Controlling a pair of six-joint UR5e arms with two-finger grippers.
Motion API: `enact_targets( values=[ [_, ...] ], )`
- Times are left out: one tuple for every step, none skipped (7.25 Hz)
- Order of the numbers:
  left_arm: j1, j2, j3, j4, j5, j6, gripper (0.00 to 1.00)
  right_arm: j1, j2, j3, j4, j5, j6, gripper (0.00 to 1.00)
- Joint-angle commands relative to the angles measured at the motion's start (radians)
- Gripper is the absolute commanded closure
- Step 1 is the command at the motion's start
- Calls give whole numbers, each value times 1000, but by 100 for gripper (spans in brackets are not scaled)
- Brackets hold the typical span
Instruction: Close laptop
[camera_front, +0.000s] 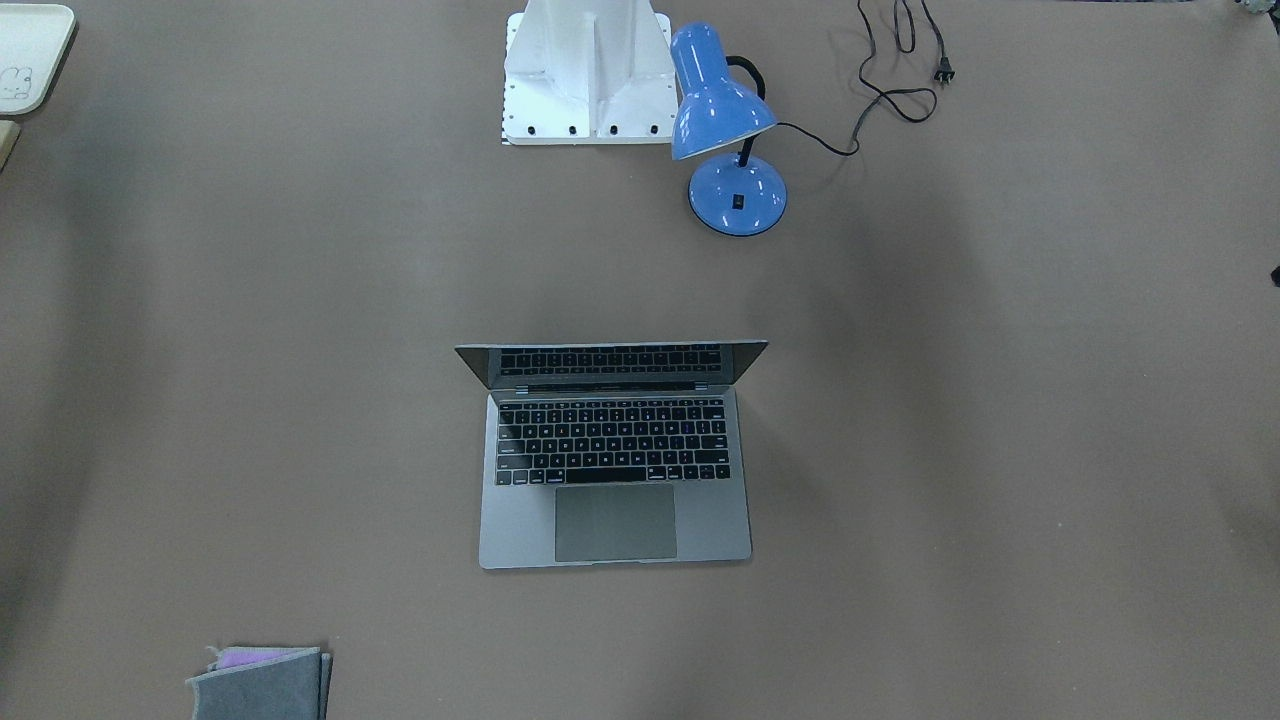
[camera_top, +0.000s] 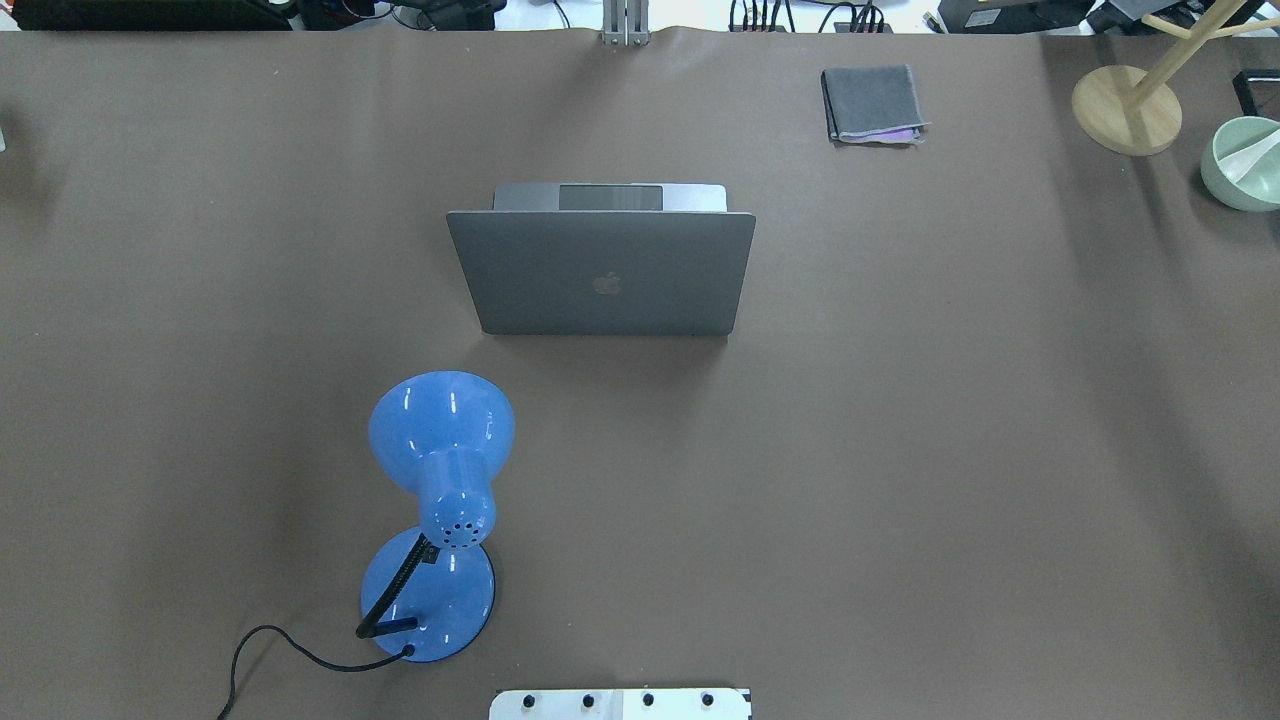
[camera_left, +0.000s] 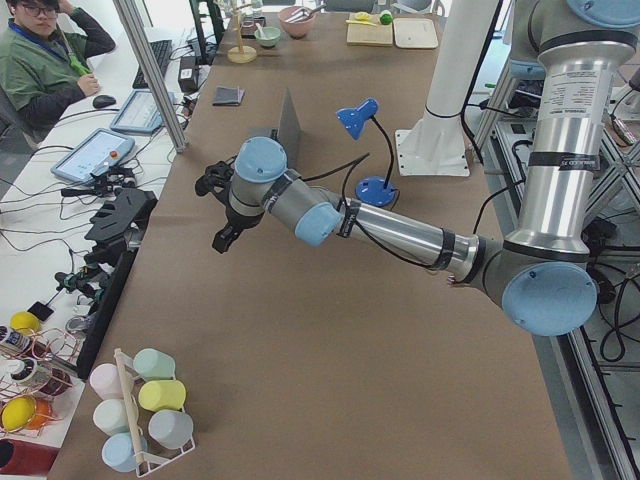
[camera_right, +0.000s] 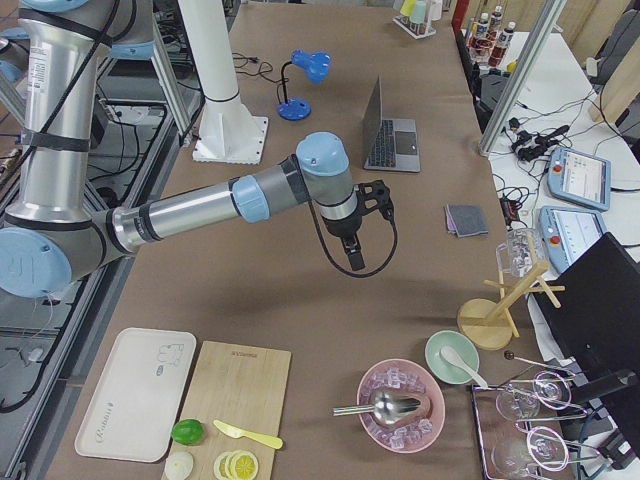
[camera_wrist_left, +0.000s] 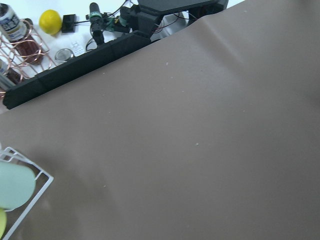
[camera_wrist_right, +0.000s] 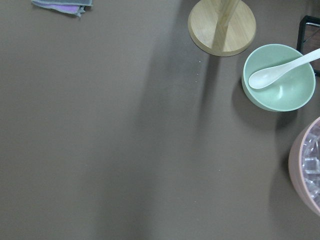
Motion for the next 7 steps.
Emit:
enact_targets(
  values=[
    [127, -65, -9, -37, 1, -304, 2, -75, 53, 16, 5, 40, 222, 0],
    [165, -76, -40, -37, 1, -423, 2, -142, 93, 40, 5, 27, 360, 0],
    [219, -103, -72, -35, 3, -551, 2, -211, 145, 60, 5, 19, 489, 0],
    [277, -169, -77, -34, 11, -688, 2, -288, 200, 65, 2, -31, 612, 0],
    [334, -207, -75, -34, 24, -770, 2, -392, 262, 79, -6, -121, 744, 0],
    [372, -229, -87, -26, 73, -828, 2, -469, 331, 79, -36, -168, 853, 0],
    [408, -261, -88, -14, 105, -862, 3, -535, 430, 79, -143, -229, 915, 0]
  ],
)
